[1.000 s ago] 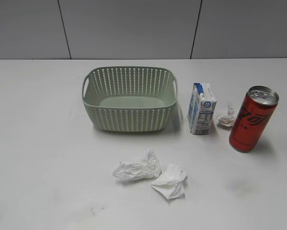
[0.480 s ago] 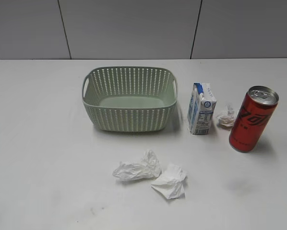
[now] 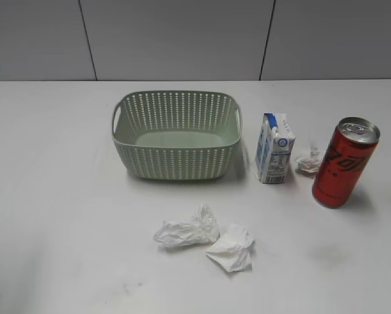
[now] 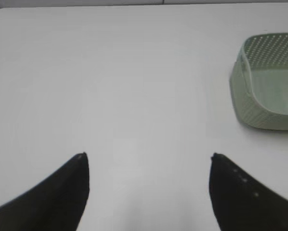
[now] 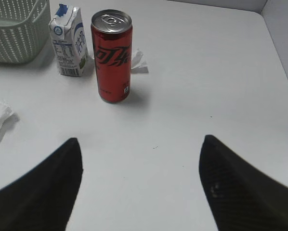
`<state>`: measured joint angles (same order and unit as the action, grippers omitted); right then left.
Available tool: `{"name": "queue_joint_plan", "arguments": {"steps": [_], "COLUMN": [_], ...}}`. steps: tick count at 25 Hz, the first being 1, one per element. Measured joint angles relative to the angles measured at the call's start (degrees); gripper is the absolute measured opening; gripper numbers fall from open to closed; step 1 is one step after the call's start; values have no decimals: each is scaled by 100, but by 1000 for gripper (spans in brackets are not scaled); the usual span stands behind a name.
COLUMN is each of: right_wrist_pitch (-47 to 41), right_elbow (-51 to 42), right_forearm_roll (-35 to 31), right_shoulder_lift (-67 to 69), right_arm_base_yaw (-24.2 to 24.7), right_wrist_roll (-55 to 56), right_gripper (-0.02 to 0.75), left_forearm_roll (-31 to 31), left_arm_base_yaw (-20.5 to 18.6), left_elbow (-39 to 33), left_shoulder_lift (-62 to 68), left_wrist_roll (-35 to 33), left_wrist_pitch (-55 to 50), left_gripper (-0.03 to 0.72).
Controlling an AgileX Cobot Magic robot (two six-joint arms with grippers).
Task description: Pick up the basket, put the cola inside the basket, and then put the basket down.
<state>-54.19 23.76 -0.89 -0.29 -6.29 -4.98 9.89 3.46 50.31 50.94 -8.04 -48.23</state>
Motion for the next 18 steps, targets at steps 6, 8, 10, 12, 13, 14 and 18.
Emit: {"name": "queue_joint_plan", "arguments": {"steps": [6,8,10,12,13,14,18], "right_wrist_pitch": [0,0,0,0,0,0,0], "right_elbow": [0,0,0,0,0,0,0], "right_forearm_roll": [0,0,2,2,2,2,2], "right_shoulder_lift": [0,0,0,0,0,0,0], "right_arm_base_yaw": [0,0,0,0,0,0,0], "right_wrist_roll": [0,0,0,7,7,7,2], "right_gripper": [586,586,586,586,586,586,586], "left_forearm_roll": [493,472,388,229,163,96,-194], "left_arm_base_yaw": [298,552,855,1109,1206,1323,1614], "left_elbow": [1253,1688,2080,2531,2730,2967,3894], "left_shoulder_lift": [1570,2116,2650,3163,3402,3736,4741], "left_wrist_roll": [-465,-485,-444,-176,-70,61,480], "left_wrist_pitch": [-235,-359,-491,-679,-769,-913,-1327], "left_gripper": [588,588,588,588,588,588,587]}}
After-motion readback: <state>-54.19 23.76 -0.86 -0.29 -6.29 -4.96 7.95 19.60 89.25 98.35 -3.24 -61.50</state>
